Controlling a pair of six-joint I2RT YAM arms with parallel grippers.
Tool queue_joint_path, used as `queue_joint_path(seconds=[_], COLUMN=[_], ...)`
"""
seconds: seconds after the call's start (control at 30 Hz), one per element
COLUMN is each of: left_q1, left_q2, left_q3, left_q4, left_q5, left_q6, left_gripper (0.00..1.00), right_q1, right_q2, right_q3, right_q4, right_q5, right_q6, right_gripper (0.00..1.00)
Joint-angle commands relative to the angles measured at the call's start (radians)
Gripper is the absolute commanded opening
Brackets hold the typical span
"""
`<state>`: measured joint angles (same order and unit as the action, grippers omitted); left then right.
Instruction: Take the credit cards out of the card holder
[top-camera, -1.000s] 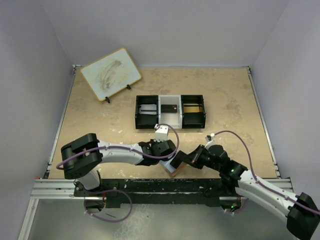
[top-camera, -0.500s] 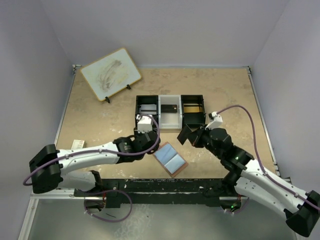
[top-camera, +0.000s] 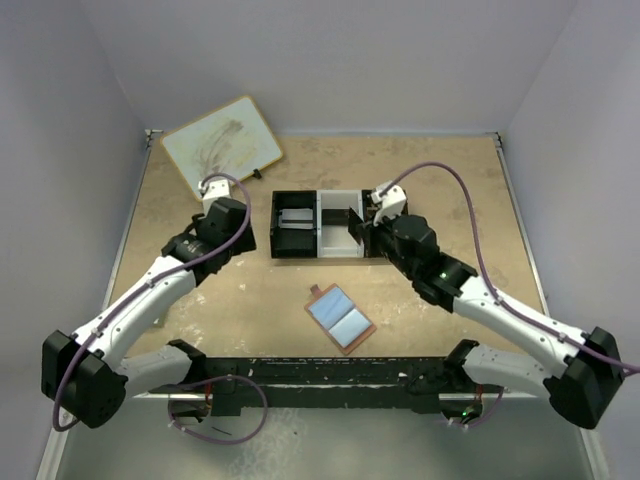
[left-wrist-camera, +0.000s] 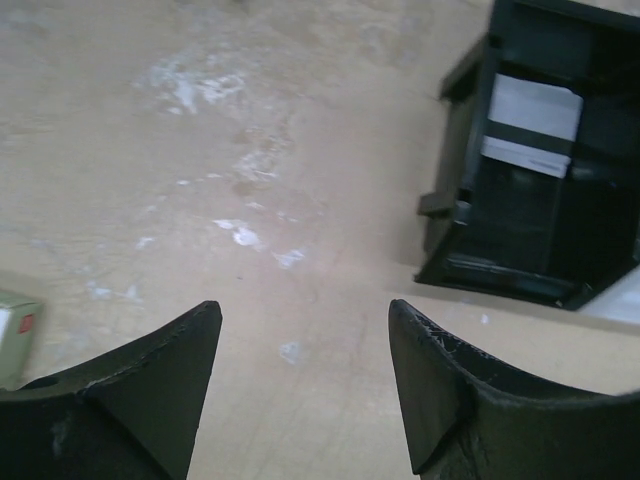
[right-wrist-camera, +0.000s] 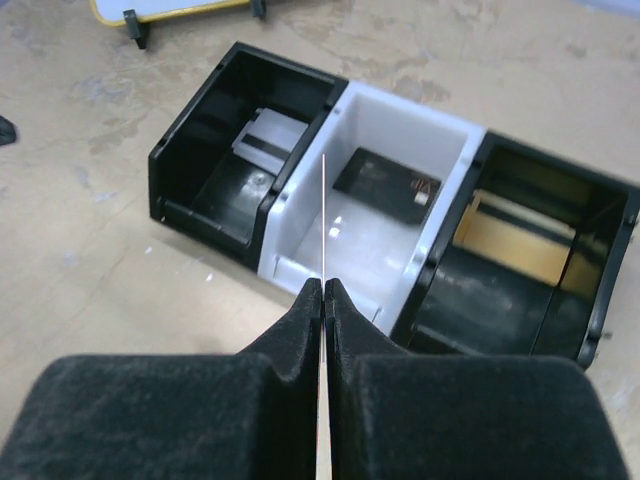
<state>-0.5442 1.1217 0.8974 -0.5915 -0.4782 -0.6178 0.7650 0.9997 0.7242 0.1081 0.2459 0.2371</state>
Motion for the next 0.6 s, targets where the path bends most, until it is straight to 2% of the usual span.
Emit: queue_joint_path(seconds=[0.0,0.13,0.3,0.4,0.57], left_q1=[0.071,0.073,0.073,0.072,0.073], left_q2=[-0.045,-0.094,-0.177,-0.201,-0.183], left_q3=[0.034,-0.02,-0.044,-0.048,-0.041], left_q4=[-0.053,-0.048,-0.045,-0.043,-0.049], left_q5=[-0.029,-0.083,-0.154,-0.174,-0.173], left_q6=[0.089,0.087,0.062,0.061,0.071], left_gripper=[0.67,0.69,0.69,0.7,0.7], right_q1=[-0.001,-0.001,-0.001,-0.001,-0.002], right_q2=[0.14,0.324,0.572,0.66,0.74], right_q3=[0.159,0.3,0.462,0.503,0.538], right_q4=[0.03,-0.015,-0.145,-0.14,-0.092], right_q5=[0.05,0.056,0.192,0.267,0.269], right_q6=[-0.201,-0.279,-0.363,-0.429,-0.549], right_gripper=[0.0,0.0,0.0,0.0,0.0])
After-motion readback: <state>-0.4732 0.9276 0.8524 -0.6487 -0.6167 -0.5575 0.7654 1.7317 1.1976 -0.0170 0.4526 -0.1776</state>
